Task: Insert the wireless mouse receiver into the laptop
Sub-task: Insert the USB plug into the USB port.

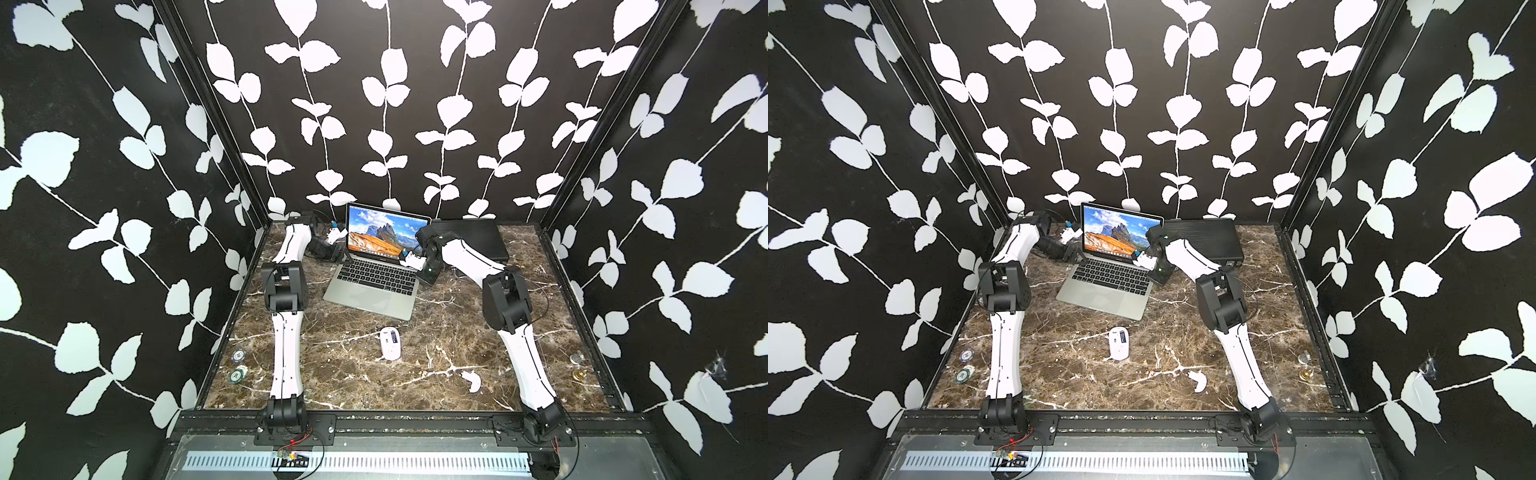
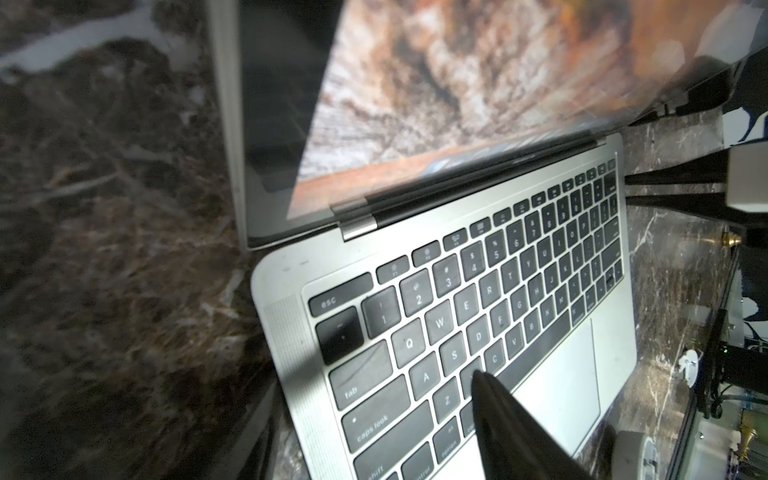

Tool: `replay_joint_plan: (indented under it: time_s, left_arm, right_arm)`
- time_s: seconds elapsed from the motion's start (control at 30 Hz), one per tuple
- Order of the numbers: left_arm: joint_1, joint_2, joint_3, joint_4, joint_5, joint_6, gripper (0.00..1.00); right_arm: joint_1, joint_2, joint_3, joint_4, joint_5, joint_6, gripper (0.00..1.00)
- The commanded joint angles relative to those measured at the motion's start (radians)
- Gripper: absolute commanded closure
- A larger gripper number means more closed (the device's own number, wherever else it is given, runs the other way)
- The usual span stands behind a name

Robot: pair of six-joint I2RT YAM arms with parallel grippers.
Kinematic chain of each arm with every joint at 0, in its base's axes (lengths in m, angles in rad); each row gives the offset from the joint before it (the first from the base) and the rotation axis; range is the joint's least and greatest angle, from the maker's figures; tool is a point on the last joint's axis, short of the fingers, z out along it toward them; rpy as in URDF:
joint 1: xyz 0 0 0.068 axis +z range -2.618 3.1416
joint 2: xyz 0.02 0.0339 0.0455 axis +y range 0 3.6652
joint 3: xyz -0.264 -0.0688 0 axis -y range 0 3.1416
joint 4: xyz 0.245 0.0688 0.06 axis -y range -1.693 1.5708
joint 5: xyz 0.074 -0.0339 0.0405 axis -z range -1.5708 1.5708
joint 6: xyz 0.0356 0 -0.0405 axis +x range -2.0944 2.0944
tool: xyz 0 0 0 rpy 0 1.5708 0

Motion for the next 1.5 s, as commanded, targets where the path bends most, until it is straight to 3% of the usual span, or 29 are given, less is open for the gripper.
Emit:
replay_joint_plan:
  time_s: [0.0,0.3,0.5,0.8,1.03,1.13,1.23,1.37,1.47]
  left_arm:
    - [-0.037,0.002,-0.02,-0.065,0.045,0.023,0.27]
    - [-0.038,-0.001,-0.028,-0.064,0.048,0.023,0.27]
    - [-0.04,0.003,-0.028,-0.067,0.053,0.023,0.28]
    - [-0.039,-0.004,-0.03,-0.063,0.029,0.021,0.28]
    - [-0.036,-0.004,-0.026,-0.059,0.026,0.016,0.27]
    - [-0.034,-0.005,-0.026,-0.061,0.025,0.017,0.27]
    - [-0.035,-0.005,-0.026,-0.059,0.022,0.016,0.27]
    - [-0.035,0.002,-0.022,-0.057,0.027,0.011,0.27]
    - [-0.034,0.005,-0.022,-0.056,0.029,0.007,0.27]
  right_arm:
    - [0.025,-0.068,-0.054,0.211,-0.038,0.026,0.89]
    - [0.013,-0.044,0.0,0.217,-0.141,0.101,0.88]
    - [0.056,-0.031,-0.026,0.228,0.02,0.03,0.83]
    - [0.03,-0.077,-0.068,0.183,-0.032,0.071,0.73]
    - [0.011,-0.191,-0.208,0.223,-0.081,0.147,0.69]
    - [-0.007,-0.219,-0.227,0.22,-0.052,0.296,0.69]
    - [-0.026,-0.265,-0.268,0.241,-0.03,0.559,0.7]
    - [-0.023,-0.349,-0.44,0.354,-0.089,0.947,0.7]
    - [-0.011,-0.352,-0.492,0.379,-0.084,1.105,0.7]
